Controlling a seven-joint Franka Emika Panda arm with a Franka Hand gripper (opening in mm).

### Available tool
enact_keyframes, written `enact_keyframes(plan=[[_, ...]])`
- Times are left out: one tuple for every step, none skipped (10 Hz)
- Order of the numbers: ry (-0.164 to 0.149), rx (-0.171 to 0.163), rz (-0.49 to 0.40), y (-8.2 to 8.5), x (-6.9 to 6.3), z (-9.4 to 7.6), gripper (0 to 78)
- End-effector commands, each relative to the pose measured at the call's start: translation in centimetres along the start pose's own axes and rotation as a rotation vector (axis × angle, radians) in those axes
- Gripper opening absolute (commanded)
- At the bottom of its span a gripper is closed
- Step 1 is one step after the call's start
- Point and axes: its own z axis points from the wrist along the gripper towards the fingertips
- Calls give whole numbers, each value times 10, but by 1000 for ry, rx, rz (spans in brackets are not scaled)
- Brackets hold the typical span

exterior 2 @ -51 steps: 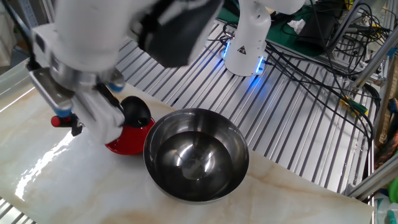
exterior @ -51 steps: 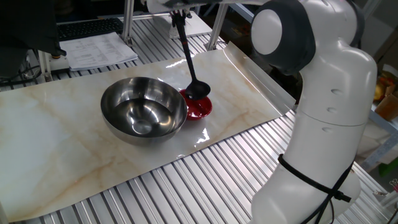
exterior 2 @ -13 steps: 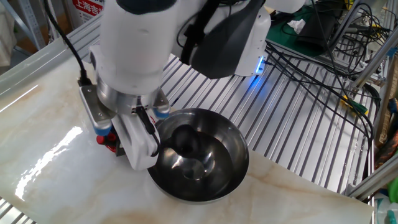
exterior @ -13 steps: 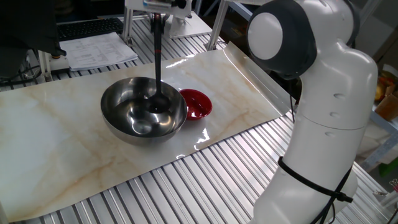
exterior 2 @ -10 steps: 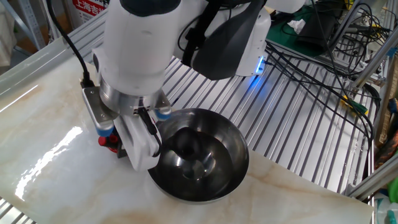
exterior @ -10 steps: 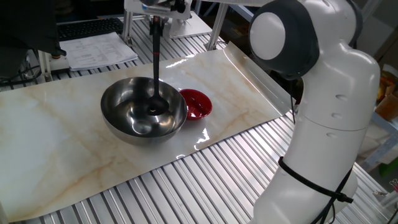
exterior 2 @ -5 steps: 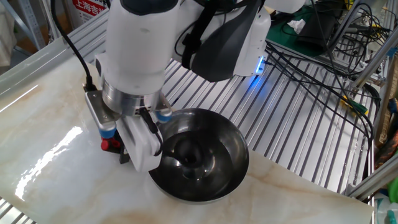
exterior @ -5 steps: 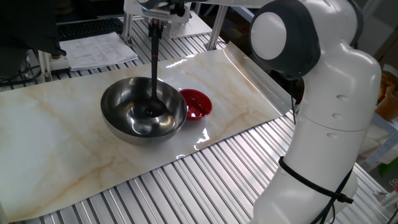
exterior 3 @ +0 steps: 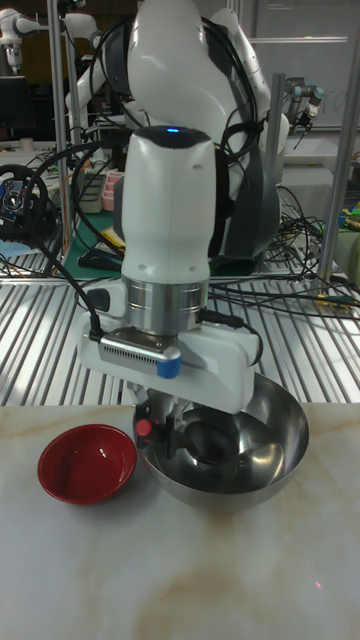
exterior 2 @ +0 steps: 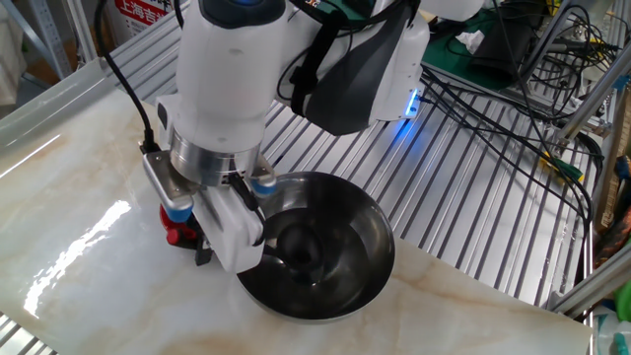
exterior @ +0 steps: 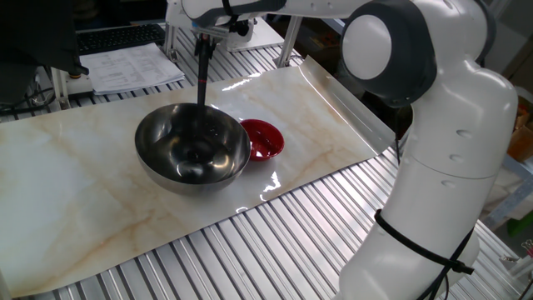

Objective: Scoop water with a large spoon from one bowl to another

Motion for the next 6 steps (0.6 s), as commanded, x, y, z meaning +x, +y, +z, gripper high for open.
enact_keyframes(plan=[[-1, 5, -17, -1, 2, 0, 11], [-5, 11, -12, -1, 3, 1, 11], [-5, 15, 0, -1, 3, 1, 11], [-6, 19, -2, -1, 3, 1, 11], [-2, 21, -2, -1, 3, 1, 11], [-1, 21, -2, -1, 3, 1, 11]])
